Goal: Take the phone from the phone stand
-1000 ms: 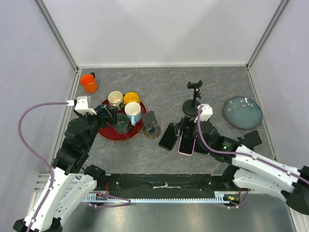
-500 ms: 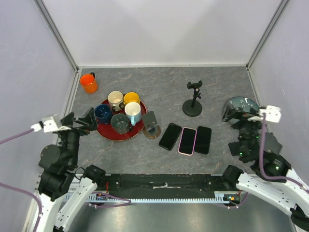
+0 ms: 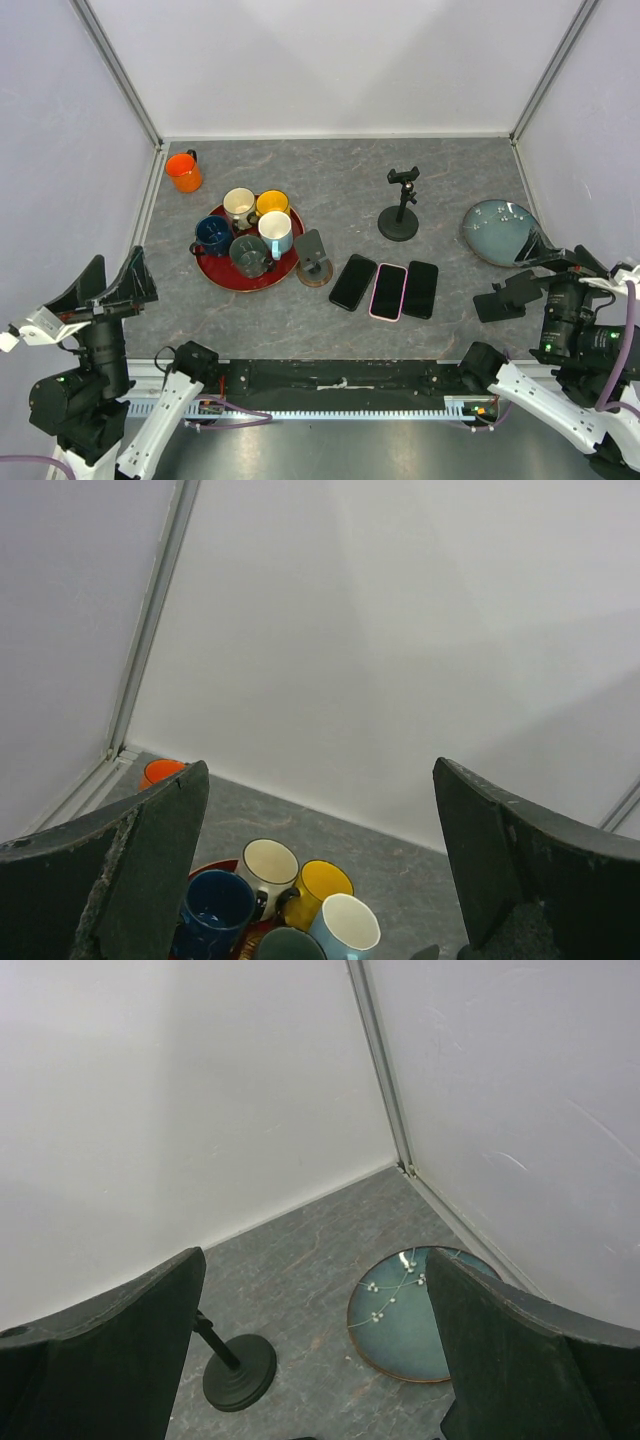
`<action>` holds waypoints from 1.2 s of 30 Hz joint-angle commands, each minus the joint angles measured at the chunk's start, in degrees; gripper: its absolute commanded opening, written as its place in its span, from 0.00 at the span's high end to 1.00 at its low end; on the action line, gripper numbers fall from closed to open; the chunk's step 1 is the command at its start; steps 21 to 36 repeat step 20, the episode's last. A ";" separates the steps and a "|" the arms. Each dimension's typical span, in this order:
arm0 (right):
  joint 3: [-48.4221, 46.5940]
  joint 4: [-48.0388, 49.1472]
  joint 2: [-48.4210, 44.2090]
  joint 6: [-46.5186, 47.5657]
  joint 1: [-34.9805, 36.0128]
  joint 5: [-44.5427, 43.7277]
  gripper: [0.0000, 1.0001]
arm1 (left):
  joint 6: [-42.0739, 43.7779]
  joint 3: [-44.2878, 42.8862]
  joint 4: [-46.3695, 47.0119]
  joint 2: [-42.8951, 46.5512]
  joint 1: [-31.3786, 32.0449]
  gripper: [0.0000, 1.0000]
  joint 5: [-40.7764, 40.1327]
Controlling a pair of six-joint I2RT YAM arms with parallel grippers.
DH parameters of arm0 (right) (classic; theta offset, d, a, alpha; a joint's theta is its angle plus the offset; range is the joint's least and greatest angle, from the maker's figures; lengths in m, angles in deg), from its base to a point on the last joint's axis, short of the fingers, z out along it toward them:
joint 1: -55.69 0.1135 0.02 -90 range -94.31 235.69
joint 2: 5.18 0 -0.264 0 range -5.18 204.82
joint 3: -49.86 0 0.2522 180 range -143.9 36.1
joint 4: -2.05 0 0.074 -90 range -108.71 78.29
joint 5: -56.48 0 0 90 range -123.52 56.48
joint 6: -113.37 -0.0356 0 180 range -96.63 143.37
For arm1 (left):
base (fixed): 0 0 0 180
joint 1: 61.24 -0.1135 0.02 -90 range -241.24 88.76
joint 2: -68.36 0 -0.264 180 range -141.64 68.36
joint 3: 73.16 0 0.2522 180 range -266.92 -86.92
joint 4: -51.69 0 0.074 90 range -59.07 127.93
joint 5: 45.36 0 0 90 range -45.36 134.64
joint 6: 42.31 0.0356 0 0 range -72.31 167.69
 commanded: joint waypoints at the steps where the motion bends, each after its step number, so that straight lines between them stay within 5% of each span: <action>1: 1.33 3.36 -0.39 3.97 0.11 -0.44 0.02 | 2.26 0.40 1.53 2.65 -0.21 0.00 -1.62; 36: 3.44 3.45 -0.92 4.41 0.20 -0.35 0.02 | 1.29 1.63 1.45 1.33 -0.21 0.00 -2.32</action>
